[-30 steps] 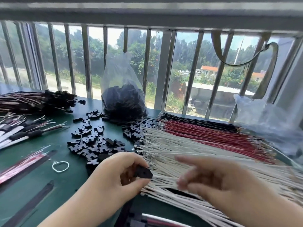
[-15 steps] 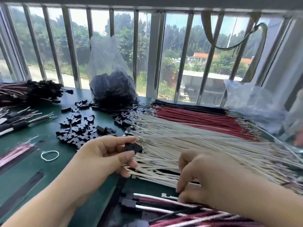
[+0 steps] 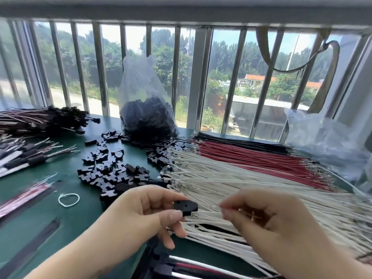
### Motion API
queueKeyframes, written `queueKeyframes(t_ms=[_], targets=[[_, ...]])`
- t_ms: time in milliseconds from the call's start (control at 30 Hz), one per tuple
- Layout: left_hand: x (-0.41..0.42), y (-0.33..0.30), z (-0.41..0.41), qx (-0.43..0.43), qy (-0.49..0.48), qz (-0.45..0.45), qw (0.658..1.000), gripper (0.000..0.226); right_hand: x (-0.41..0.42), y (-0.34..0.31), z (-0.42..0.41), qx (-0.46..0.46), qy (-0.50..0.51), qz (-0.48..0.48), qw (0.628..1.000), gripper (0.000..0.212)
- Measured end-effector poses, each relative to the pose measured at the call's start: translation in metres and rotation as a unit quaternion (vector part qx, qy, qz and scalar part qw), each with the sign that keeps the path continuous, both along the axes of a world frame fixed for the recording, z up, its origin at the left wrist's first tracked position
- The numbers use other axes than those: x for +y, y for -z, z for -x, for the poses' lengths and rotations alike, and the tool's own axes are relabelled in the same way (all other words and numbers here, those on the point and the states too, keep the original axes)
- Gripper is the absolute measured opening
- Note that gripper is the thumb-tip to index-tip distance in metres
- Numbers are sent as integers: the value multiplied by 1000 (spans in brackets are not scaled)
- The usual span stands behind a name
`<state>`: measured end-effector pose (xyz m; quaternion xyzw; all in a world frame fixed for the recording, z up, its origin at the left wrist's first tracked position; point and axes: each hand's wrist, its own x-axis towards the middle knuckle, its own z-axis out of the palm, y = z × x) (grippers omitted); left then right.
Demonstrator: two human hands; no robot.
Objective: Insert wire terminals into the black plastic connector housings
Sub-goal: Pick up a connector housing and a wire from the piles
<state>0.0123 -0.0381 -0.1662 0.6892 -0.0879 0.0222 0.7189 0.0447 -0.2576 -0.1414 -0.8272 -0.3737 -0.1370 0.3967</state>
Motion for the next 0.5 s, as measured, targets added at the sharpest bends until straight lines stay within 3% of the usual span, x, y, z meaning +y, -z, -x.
queueKeyframes(t_ms=[167,500], targets=[[5,0,-2,29,35,47,998,63,2,0,-1,-52,14,56,997,28],[2,0,-1,62,98,36,993,64,8,-5,0,21,-32,111,993,16]])
